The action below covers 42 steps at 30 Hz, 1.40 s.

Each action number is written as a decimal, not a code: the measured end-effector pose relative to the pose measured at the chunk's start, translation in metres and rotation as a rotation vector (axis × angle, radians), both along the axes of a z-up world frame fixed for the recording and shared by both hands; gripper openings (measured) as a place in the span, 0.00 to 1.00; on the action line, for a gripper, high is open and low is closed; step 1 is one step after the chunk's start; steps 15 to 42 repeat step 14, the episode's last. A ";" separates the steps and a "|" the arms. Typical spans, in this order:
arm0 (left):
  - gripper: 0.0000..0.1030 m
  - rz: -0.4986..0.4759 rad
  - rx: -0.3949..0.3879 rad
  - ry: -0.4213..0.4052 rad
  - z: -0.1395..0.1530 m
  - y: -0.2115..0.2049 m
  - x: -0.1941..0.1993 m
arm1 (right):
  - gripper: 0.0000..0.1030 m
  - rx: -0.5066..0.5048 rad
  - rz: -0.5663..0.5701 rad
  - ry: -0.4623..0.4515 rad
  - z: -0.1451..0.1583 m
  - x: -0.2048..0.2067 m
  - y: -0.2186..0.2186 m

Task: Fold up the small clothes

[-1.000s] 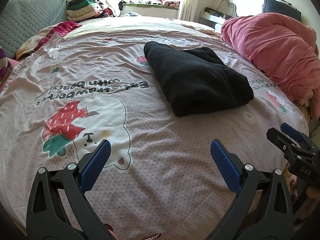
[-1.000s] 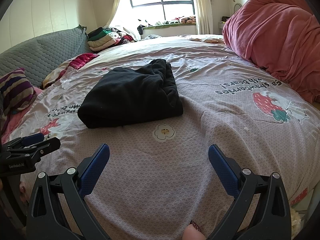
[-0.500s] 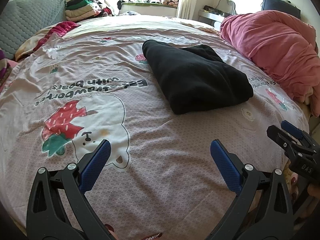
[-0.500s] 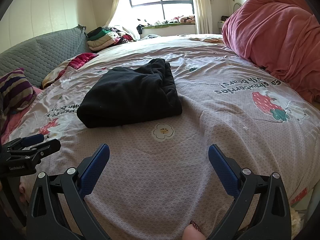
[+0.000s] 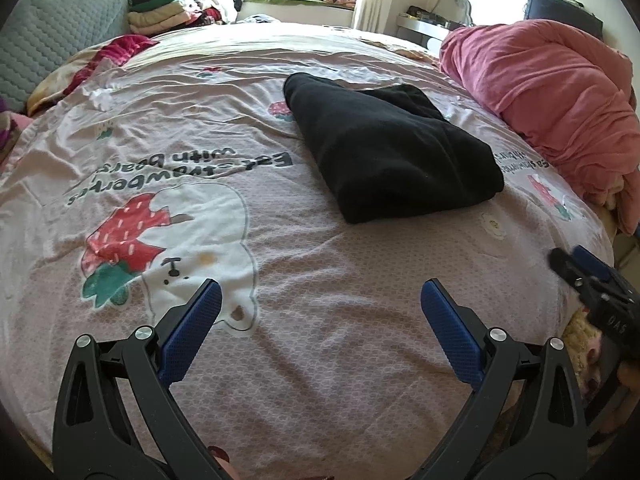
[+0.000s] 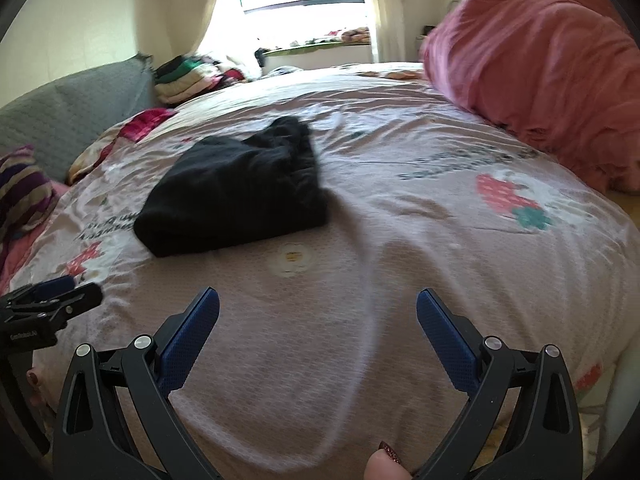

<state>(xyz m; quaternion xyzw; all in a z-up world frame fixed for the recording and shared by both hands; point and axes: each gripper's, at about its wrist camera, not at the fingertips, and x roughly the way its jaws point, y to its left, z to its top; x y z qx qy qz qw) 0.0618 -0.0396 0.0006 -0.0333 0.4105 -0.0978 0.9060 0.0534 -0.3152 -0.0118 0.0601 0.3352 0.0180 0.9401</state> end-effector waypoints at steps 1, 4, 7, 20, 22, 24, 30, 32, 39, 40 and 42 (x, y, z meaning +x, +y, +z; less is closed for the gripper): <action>0.91 0.012 -0.002 0.001 0.001 0.004 0.000 | 0.95 0.004 -0.039 -0.002 0.002 -0.004 -0.012; 0.91 0.051 -0.013 0.002 0.008 0.024 0.002 | 0.95 0.019 -0.182 -0.013 0.006 -0.015 -0.055; 0.91 0.140 -0.022 0.002 0.024 0.068 0.008 | 0.95 0.037 -0.372 -0.008 0.006 -0.033 -0.121; 0.91 0.537 0.034 0.010 0.055 0.254 0.023 | 0.95 -0.023 -0.914 0.129 -0.014 -0.094 -0.314; 0.91 0.537 0.034 0.010 0.055 0.254 0.023 | 0.95 -0.023 -0.914 0.129 -0.014 -0.094 -0.314; 0.91 0.537 0.034 0.010 0.055 0.254 0.023 | 0.95 -0.023 -0.914 0.129 -0.014 -0.094 -0.314; 0.91 0.537 0.034 0.010 0.055 0.254 0.023 | 0.95 -0.023 -0.914 0.129 -0.014 -0.094 -0.314; 0.91 0.537 0.034 0.010 0.055 0.254 0.023 | 0.95 -0.023 -0.914 0.129 -0.014 -0.094 -0.314; 0.91 0.537 0.034 0.010 0.055 0.254 0.023 | 0.95 -0.023 -0.914 0.129 -0.014 -0.094 -0.314; 0.91 0.537 0.034 0.010 0.055 0.254 0.023 | 0.95 -0.023 -0.914 0.129 -0.014 -0.094 -0.314; 0.91 0.537 0.034 0.010 0.055 0.254 0.023 | 0.95 -0.023 -0.914 0.129 -0.014 -0.094 -0.314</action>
